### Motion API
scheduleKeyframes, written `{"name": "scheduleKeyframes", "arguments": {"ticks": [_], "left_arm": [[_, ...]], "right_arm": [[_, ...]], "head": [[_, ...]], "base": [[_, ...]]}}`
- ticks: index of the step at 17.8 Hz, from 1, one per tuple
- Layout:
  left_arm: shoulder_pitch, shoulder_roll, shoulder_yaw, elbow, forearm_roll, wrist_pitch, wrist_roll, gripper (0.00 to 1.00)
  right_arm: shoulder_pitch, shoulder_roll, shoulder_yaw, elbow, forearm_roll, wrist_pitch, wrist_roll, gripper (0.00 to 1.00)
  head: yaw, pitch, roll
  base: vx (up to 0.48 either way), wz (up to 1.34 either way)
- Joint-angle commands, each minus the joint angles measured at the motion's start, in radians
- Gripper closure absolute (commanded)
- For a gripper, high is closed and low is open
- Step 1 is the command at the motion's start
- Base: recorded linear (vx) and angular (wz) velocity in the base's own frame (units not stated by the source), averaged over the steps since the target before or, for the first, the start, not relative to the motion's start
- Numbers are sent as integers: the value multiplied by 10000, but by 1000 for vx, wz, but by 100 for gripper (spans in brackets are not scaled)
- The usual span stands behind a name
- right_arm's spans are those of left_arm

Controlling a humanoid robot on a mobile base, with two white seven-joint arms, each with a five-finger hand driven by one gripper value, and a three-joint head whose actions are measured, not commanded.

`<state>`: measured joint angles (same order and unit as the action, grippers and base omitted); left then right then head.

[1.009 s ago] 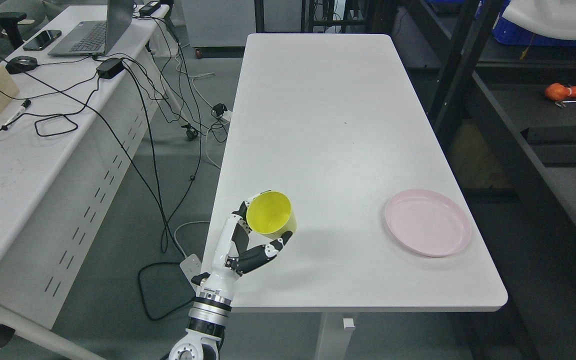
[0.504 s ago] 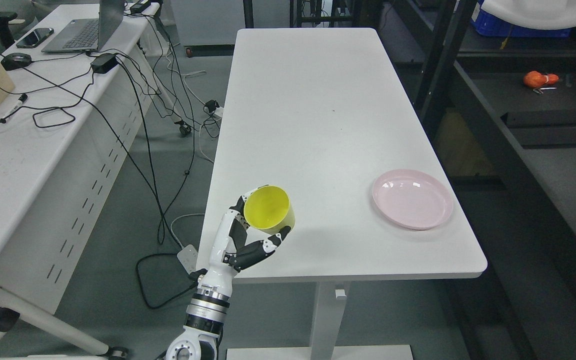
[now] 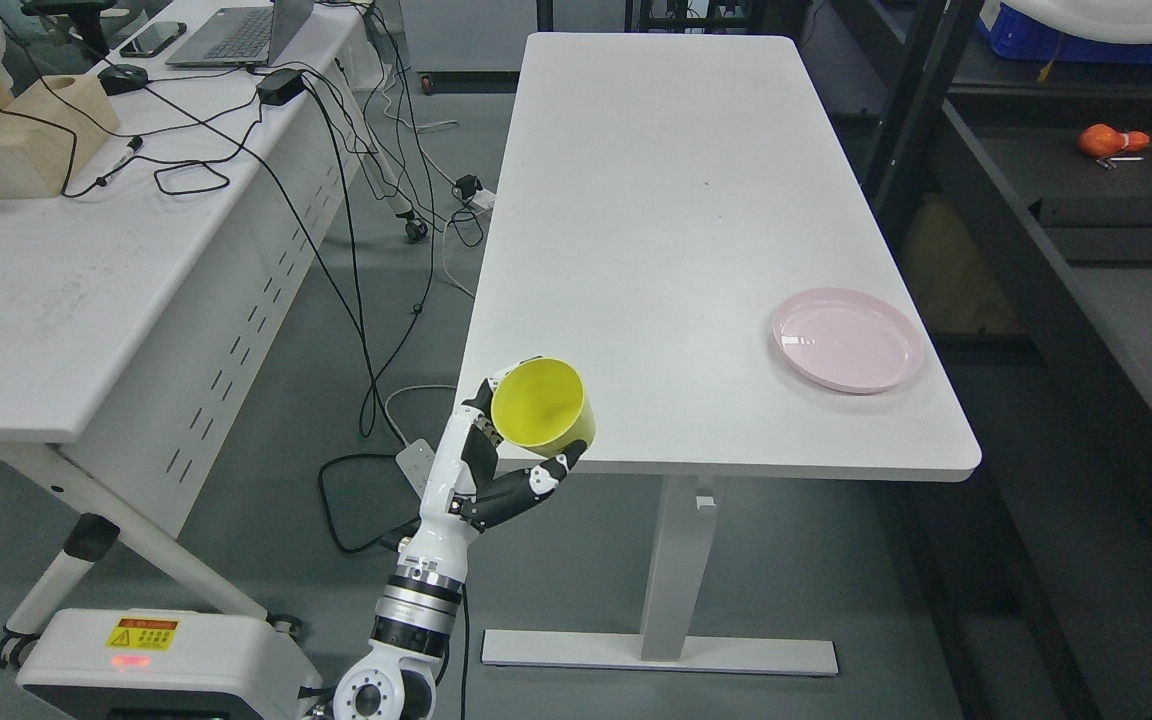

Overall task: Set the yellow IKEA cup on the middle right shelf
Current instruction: 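Turn toward the shelving while holding the cup up in the left hand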

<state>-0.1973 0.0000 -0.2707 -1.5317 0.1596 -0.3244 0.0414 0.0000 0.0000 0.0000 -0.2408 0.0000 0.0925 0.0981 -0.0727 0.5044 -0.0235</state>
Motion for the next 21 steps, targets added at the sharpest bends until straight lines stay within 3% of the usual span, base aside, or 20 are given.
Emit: {"name": "scheduleKeyframes", "arguments": {"ticks": [1, 21], "left_arm": [[-52, 175, -54, -130, 0, 8, 0, 99], [-52, 175, -467, -529, 0, 161, 0, 99]], "right_arm": [[107, -175, 168, -1, -245, -4, -2147, 0], [107, -175, 168, -1, -245, -4, -2147, 1]], "head": [[0, 0, 0], [0, 0, 0]], "base": [[-249, 0], [-133, -370]]}}
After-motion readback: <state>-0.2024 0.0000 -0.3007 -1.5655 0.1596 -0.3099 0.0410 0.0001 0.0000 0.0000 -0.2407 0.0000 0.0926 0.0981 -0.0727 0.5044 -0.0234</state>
